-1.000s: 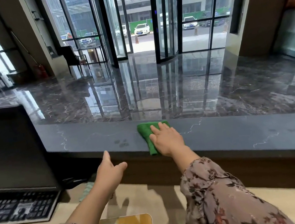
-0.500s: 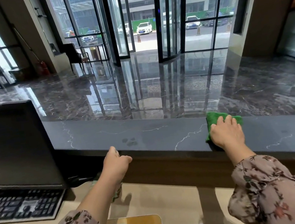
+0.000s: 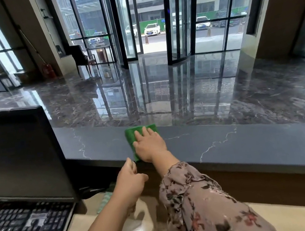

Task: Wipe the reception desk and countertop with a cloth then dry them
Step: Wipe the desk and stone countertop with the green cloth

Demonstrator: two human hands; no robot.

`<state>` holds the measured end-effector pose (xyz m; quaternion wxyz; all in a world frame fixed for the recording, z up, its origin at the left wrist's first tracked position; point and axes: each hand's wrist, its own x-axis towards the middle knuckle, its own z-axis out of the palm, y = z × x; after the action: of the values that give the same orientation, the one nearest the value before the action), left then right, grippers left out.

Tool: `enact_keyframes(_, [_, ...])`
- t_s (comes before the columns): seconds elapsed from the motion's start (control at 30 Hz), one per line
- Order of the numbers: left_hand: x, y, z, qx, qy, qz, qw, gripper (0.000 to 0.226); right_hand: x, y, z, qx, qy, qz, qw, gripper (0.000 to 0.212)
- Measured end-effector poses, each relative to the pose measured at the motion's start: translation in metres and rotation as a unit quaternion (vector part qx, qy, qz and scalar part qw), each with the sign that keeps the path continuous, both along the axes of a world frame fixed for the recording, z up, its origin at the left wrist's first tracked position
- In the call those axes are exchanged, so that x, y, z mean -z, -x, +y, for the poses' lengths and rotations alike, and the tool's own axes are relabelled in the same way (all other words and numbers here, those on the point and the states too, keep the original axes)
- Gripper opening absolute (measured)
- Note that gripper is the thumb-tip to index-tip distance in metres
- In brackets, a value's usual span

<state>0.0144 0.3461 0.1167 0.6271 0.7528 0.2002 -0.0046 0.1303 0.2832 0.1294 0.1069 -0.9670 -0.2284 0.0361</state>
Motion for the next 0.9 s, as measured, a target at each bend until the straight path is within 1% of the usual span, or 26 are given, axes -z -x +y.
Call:
enact_keyframes(0.13, [-0.005, 0.004, -0.001, -0.008, 0.04, -0.013, 0.999, 0.088, -0.001, 0.01, -0.014, -0.014, -0.008, -0.001, 1.0, 0.055])
enact_keyframes(0.2, [-0.008, 0.004, -0.001, -0.025, 0.068, -0.01, 0.997, 0.082, -0.001, 0.015, -0.031, -0.009, -0.011, -0.001, 1.0, 0.055])
enact_keyframes(0.23, [-0.008, 0.003, 0.0, -0.038, 0.083, -0.002, 0.996, 0.071, -0.001, 0.019, -0.041, 0.0, -0.013, -0.004, 1.0, 0.055])
enact_keyframes(0.3, [-0.014, 0.002, 0.005, -0.061, 0.08, 0.018, 0.995, 0.033, 0.0, 0.025, -0.063, 0.021, -0.012, -0.017, 1.0, 0.055])
enact_keyframes(0.4, [-0.017, 0.002, 0.014, -0.095, 0.12, 0.026, 0.988, 0.025, -0.001, 0.031, -0.1, 0.067, -0.004, -0.032, 0.997, 0.055])
enact_keyframes(0.5, [-0.02, 0.003, 0.024, -0.108, 0.155, 0.032, 0.981, 0.044, -0.001, 0.03, -0.137, 0.135, 0.002, -0.038, 0.99, 0.054])
enact_keyframes(0.53, [-0.019, 0.002, 0.029, -0.119, 0.16, 0.035, 0.979, 0.039, -0.001, 0.029, -0.147, 0.163, 0.004, -0.038, 0.986, 0.054])
enact_keyframes(0.57, [-0.019, 0.002, 0.035, -0.127, 0.169, 0.04, 0.977, 0.027, 0.0, 0.026, -0.155, 0.189, 0.006, -0.038, 0.981, 0.055])
enact_keyframes(0.6, [-0.019, 0.001, 0.039, -0.133, 0.177, 0.048, 0.974, 0.02, 0.001, 0.024, -0.159, 0.214, 0.006, -0.04, 0.976, 0.055])
enact_keyframes(0.63, [-0.019, 0.002, 0.044, -0.139, 0.186, 0.049, 0.971, 0.019, 0.002, 0.023, -0.16, 0.238, 0.004, -0.042, 0.97, 0.055])
enact_keyframes(0.77, [-0.014, 0.006, 0.058, -0.125, 0.202, 0.037, 0.971, 0.027, 0.0, 0.019, -0.127, 0.331, -0.008, -0.046, 0.943, 0.054])
enact_keyframes(0.83, [-0.012, 0.011, 0.065, -0.119, 0.201, 0.034, 0.972, 0.048, -0.003, 0.018, -0.093, 0.352, -0.014, -0.032, 0.936, 0.055])
enact_keyframes(0.9, [-0.012, 0.015, 0.076, -0.114, 0.196, 0.033, 0.973, 0.063, -0.004, 0.016, -0.052, 0.332, -0.019, -0.025, 0.943, 0.056])
